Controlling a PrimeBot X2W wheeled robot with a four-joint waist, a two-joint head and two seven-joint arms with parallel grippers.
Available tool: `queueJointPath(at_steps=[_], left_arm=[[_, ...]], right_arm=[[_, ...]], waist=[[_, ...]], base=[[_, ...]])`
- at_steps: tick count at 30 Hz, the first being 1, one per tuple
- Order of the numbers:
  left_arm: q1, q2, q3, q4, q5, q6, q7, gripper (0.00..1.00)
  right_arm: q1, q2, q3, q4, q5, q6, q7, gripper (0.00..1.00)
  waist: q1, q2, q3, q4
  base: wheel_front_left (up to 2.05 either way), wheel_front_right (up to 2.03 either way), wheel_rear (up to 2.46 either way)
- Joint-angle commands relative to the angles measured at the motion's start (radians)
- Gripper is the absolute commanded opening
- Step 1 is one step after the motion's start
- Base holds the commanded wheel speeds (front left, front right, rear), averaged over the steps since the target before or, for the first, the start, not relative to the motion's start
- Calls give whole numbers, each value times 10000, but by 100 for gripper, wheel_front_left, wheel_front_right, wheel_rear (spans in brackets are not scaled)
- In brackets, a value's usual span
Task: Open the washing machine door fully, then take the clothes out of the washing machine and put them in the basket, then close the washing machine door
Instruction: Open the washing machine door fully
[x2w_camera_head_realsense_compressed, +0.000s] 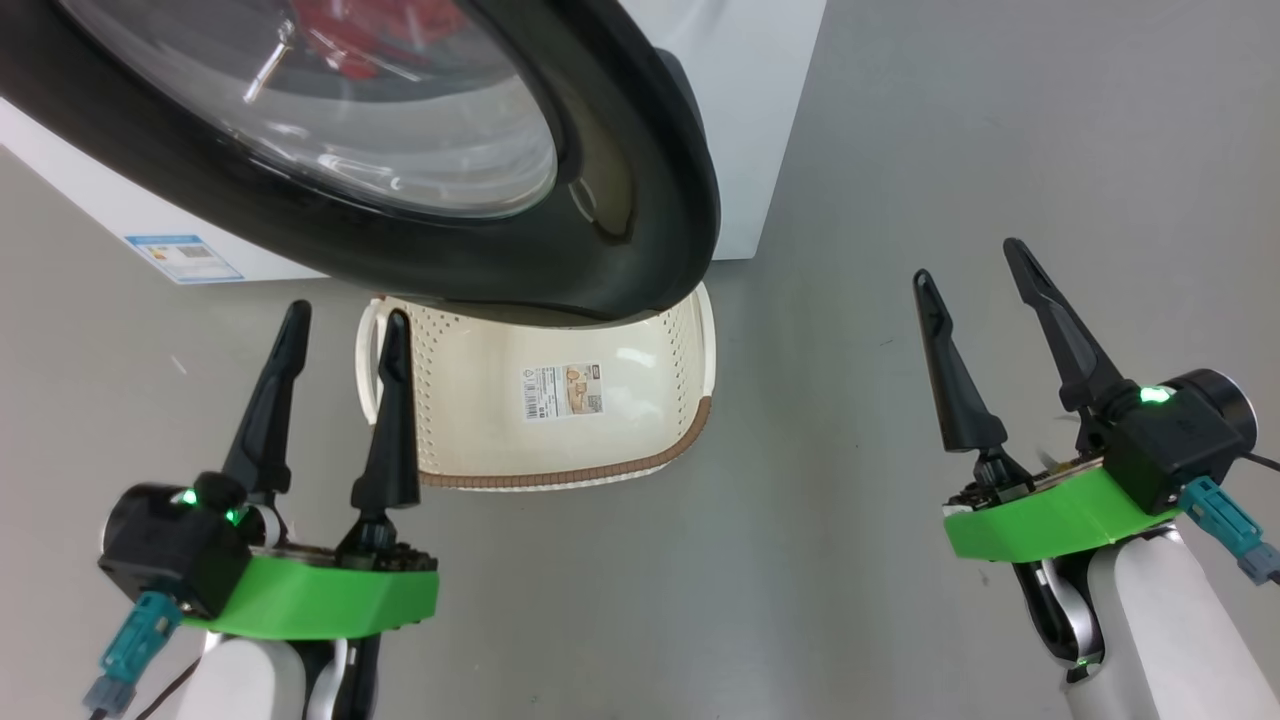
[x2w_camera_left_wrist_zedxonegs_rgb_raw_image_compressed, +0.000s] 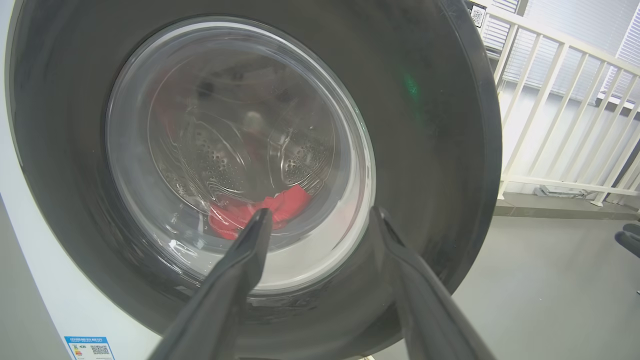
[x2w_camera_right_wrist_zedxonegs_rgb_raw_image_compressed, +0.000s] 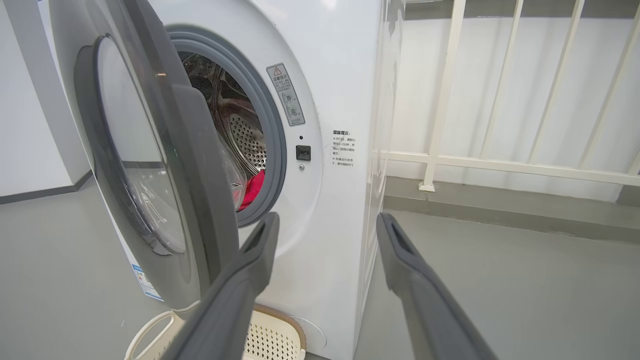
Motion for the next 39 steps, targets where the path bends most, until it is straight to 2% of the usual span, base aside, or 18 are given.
queueJointPath(at_steps=[1,22,24,26,28,32,39], left_arm=[[70,121,313,-183,70,-49,-50,100],[36,46,255,-122,109,-122,-51,100],[10,41,216,-135,108,-126,-51,100],[-37,36,168,-149,97,-141,-51,100],[-52,33,122,-192,93,-138,-51,100],[-74,28,55,-266,58,-131,-51,100],[-137,23,-75,-355,50,-116,-51,100]], right_arm=[[135,61,156,-297,92,48,-62,100],[182,62,-98,-432,382,48,-62,98],[115,62,-96,-357,595,48,-62,33],[-106,62,-96,-213,882,48,-62,0],[-315,62,-43,-83,1320,48,-62,0],[-844,62,324,420,3894,48,-62,0],[-2233,62,794,1647,6739,48,-10,0]], waist=[[0,0,0,10],[0,0,6,75],[0,0,26,102],[0,0,68,168],[0,0,88,221],[0,0,127,313],[0,0,298,499]], base=[[0,0,0],[0,0,0],[0,0,0],[0,0,0],[0,0,0],[0,0,0],[0,0,0]])
